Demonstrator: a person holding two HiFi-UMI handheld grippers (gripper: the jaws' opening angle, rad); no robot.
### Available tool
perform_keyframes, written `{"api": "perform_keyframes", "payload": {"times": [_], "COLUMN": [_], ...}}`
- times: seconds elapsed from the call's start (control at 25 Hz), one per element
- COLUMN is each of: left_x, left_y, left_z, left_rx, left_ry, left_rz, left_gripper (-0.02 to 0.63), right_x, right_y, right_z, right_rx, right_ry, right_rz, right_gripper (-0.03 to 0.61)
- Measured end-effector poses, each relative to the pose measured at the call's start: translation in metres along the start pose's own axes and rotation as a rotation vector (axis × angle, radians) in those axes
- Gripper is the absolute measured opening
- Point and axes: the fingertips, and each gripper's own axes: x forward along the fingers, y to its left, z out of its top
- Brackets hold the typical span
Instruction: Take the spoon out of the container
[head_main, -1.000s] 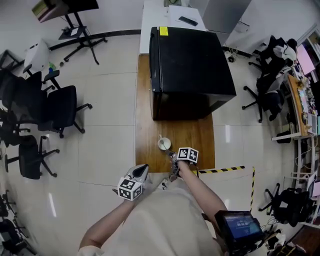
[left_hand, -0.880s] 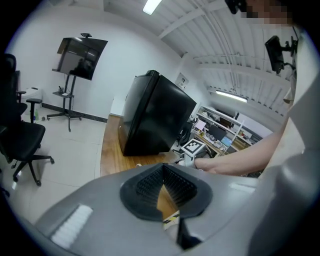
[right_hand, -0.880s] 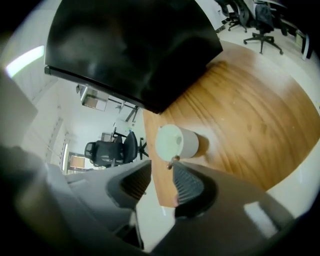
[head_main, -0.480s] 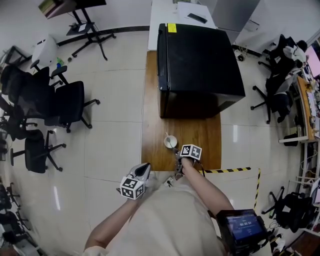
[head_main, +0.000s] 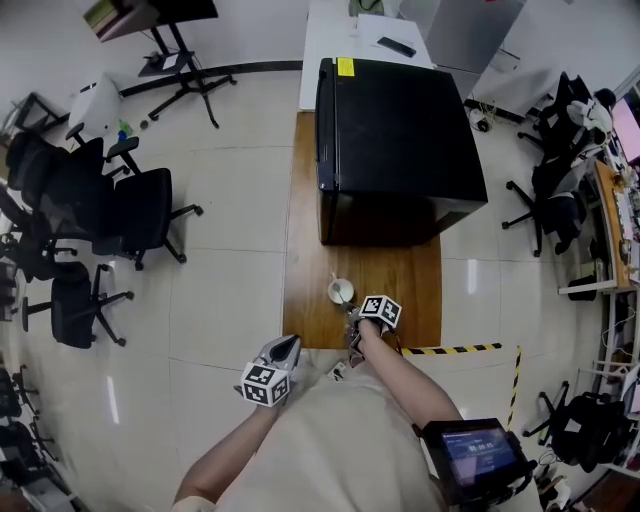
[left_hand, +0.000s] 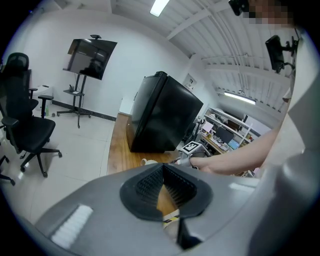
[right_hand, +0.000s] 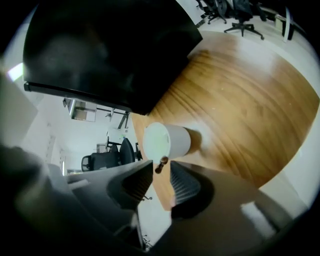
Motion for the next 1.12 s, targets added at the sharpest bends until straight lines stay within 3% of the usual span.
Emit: {"api": "perform_keyframes", "payload": {"times": [0.12, 0.44, 0.92, 1.12], "left_x": [-0.001, 0.005, 0.033, 0.044], "left_y": [0.001, -0.003, -0.031, -0.040], "left_z": [0.003, 0.006, 0.013, 0.014], "left_rx": [0.010, 0.027, 0.087, 0.100], "left_ry": [-0.002, 0.008, 0.047, 0.060], "left_rz": [0.004, -0.005, -0.060, -0.066], "left_gripper": [0.000, 0.000, 0.000, 0.000], "right_x": [0.001, -0.037, -0.127, -0.140], "right_y": [0.004, 0.005, 0.010, -0.007], "right_z": [0.006, 0.014, 0.039, 0.058], "right_rx": [-0.006, -0.033, -0.066, -0.081], "right_ry": [-0.025, -0.056, -0.146, -0.179], "right_rz": [0.012, 0.057, 0.225, 0.218], "right_gripper": [0.046, 0.041, 0.040, 0.040]}}
